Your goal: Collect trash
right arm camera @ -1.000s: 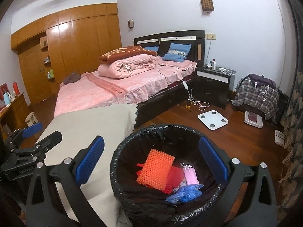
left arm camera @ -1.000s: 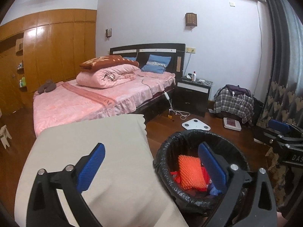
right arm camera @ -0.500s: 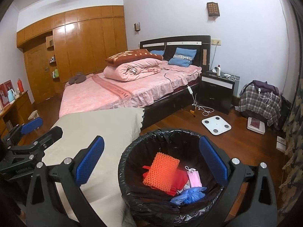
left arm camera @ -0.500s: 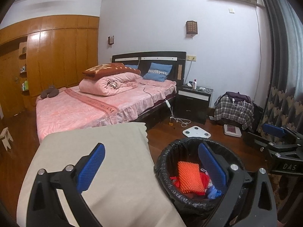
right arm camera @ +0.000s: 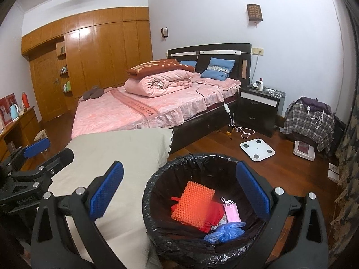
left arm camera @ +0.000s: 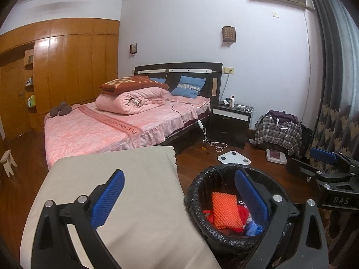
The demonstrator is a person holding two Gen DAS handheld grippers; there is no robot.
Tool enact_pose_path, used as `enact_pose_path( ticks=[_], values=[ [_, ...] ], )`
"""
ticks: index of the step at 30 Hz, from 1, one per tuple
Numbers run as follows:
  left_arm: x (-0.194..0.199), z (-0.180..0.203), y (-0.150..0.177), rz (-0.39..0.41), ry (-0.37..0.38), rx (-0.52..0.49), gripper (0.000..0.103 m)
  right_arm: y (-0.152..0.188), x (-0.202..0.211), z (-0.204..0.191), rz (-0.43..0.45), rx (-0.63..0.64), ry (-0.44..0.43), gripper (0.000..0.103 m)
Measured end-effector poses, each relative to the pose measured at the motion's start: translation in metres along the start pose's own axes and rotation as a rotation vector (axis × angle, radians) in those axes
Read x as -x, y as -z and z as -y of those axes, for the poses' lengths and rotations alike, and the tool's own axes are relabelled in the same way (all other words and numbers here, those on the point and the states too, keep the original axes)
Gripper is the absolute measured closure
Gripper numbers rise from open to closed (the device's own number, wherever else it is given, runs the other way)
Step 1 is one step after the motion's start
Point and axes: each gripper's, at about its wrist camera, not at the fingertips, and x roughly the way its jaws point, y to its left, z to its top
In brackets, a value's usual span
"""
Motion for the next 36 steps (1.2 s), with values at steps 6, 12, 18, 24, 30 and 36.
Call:
enact_pose_path(
  ticks=[6, 12, 18, 24, 30, 36],
  values=[
    [0.0003, -0.0007, 0.0008, -0.001, -0.001, -0.001, 0.006, -0.0002, -0.0006, -0.0030, -0.001, 0.000, 0.000, 0.005],
    [0.0007, -0.0014, 0.0005, -0.001, -0.002, 0.000, 0.006, -0.0003, -0.0006, -0.0029, -0.001, 0.001, -0.001, 0.005],
    [0.0009, -0.0025, 0.0015, -0.003, -0.004, 0.001, 0.006, -0.0005, -0.0004, -0.0038, -0.001, 0.001, -0.001, 0.005],
    [0.0008, -0.0032, 0.0013, -0.004, -0.003, 0.001, 0.006, -0.0006, -0.0006, -0.0033, -0.001, 0.000, -0.001, 0.005],
    [0.0005, -0.0036, 0.0011, -0.005, -0.003, 0.001, 0.006, -0.0008, -0.0007, -0.0031, -0.002, 0.000, -0.001, 0.005],
    [0.0002, -0.0059, 0.0027, -0.005, -0.005, 0.002, 0.006, -0.0003, -0.0017, -0.0073, -0.004, 0.000, -0.002, 0.005]
  ],
)
